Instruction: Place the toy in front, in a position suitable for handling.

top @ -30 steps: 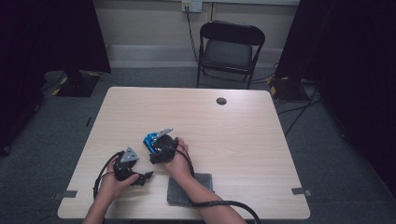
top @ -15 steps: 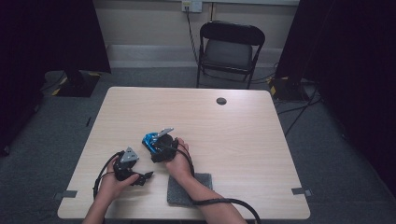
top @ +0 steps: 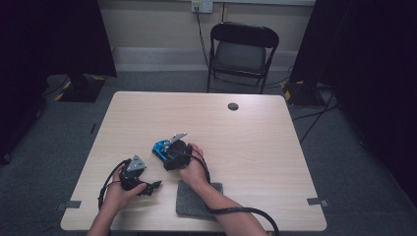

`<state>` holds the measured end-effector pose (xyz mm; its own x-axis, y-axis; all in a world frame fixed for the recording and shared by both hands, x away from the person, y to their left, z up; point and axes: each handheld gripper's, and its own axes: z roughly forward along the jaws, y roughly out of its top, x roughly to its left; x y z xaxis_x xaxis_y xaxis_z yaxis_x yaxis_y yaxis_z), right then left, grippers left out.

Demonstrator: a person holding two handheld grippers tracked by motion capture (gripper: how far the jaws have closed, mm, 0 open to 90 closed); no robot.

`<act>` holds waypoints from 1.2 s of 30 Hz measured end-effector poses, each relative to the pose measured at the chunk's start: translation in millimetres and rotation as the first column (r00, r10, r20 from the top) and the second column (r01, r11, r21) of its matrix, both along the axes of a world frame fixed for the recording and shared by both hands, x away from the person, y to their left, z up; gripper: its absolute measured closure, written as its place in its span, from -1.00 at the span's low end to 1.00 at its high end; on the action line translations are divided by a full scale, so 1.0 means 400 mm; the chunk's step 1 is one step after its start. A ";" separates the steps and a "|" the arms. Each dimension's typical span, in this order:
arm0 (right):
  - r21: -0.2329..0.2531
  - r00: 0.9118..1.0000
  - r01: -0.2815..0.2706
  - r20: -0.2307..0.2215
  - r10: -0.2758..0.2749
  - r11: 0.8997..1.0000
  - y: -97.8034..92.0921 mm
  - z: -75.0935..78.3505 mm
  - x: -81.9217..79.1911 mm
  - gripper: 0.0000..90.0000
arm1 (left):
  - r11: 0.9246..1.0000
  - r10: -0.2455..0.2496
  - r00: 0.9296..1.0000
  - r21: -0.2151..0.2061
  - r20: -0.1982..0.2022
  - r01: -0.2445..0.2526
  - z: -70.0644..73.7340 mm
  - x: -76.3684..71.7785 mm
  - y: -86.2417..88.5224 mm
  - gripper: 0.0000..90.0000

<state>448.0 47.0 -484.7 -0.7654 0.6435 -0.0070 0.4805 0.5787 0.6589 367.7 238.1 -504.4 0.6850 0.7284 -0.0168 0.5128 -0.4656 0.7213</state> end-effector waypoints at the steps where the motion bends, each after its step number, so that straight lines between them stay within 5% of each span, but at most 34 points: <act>1: 0.000 1.000 0.000 0.000 0.000 1.000 0.000 0.000 0.000 -0.42 | 1.000 0.000 1.000 -0.001 0.000 0.000 0.000 0.000 0.000 -0.89; 16: 0.026 0.999 -0.010 0.043 0.009 1.000 -0.049 0.059 0.017 -0.42 | 1.000 -0.002 1.000 0.003 0.001 0.002 0.000 0.000 0.000 -0.89; 25: 0.005 0.998 0.028 0.049 -0.029 1.000 -0.174 0.072 0.045 -0.42 | 1.000 -0.001 1.000 0.002 0.002 0.001 0.000 0.000 0.000 -0.89; 30: -0.003 0.998 0.056 0.043 -0.056 0.998 -0.268 0.056 0.058 -0.43 | 1.000 0.000 1.000 0.004 -0.001 0.000 0.000 0.001 0.000 -0.90; 36: -0.033 0.997 0.058 0.046 -0.057 0.998 -0.327 0.036 0.062 -0.43 | 1.000 0.005 1.000 0.003 -0.003 -0.005 0.000 0.001 -0.002 -0.91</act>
<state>472.6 -83.9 -470.5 -0.7256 0.6852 -0.0629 0.4842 0.5734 0.6610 368.1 237.3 -504.4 0.6814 0.7317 -0.0170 0.5174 -0.4652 0.7182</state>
